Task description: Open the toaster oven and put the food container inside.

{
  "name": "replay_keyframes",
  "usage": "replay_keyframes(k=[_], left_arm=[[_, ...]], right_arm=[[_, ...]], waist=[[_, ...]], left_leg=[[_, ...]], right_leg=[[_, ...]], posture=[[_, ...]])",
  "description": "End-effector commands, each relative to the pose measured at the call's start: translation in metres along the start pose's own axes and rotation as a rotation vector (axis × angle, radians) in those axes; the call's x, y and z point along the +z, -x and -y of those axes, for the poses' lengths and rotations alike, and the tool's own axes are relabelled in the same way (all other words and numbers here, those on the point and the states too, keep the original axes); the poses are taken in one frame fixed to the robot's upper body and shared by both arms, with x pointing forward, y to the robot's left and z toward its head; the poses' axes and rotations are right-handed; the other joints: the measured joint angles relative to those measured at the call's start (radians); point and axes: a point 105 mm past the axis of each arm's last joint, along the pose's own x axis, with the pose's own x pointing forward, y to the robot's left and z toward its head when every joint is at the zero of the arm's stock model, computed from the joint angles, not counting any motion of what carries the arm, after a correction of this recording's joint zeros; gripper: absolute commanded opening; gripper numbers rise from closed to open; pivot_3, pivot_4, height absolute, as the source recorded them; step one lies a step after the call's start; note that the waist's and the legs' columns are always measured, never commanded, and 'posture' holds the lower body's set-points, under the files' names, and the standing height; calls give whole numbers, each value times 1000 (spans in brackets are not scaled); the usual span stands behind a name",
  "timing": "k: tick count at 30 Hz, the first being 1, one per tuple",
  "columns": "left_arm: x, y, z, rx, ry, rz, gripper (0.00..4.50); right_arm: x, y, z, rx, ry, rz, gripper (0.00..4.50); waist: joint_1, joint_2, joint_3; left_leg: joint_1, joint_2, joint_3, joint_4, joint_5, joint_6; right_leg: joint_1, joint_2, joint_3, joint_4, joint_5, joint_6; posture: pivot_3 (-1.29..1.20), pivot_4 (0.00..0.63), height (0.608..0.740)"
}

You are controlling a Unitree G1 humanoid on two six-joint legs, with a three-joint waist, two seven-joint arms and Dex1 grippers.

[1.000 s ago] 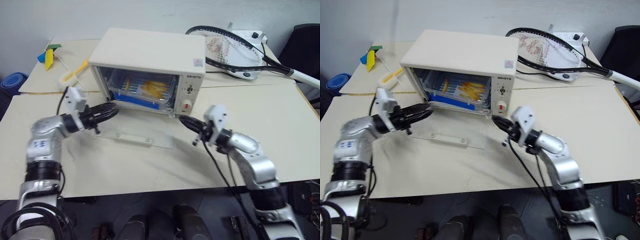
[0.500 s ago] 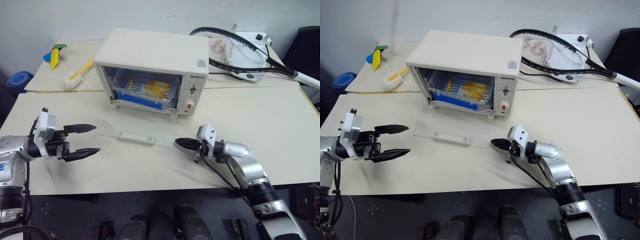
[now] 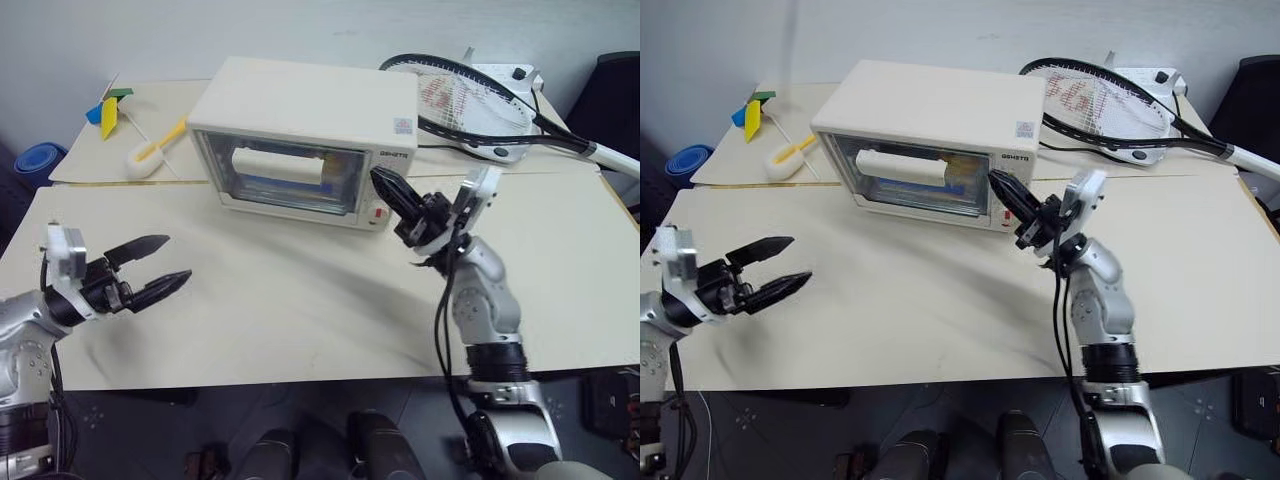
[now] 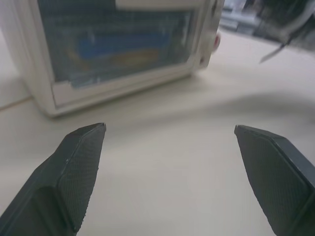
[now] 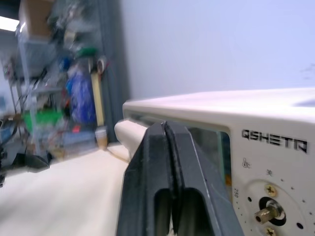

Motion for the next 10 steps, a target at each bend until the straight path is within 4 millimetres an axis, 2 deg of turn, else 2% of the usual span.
replay_keyframes(k=[1, 5, 8, 10], left_arm=[[0, 7, -3, 32, -113, -53, 4500], [-14, 14, 5, 35, -152, -130, 4500], [-18, 16, 13, 43, -148, -133, 4500], [-19, 16, 17, 55, -154, -126, 4500]], right_arm=[[-17, 23, -25, 182, 82, -167, 1243], [-39, 70, -31, 258, 124, -351, 2602], [-44, 92, -33, 263, 126, -399, 3597], [-45, 99, -31, 223, 121, -393, 4200]], waist=[[4, 0, 0], [5, 0, 0], [0, 0, 0], [-1, 0, 0]], left_leg=[[0, 0, 0, 0, 0, 0], [0, 0, 2, 1, 0, 1], [1, 1, 3, 0, 0, 0], [1, 1, 3, 0, 0, 0]], right_leg=[[0, 0, 0, 0, 0, 0], [1, 0, 1, 0, 0, 0], [1, 0, 2, 0, 0, 0], [1, 0, 1, 0, 0, 0]], posture=[[0, 150, 740], [0, 150, 740], [0, 150, 740], [0, 150, 740]])
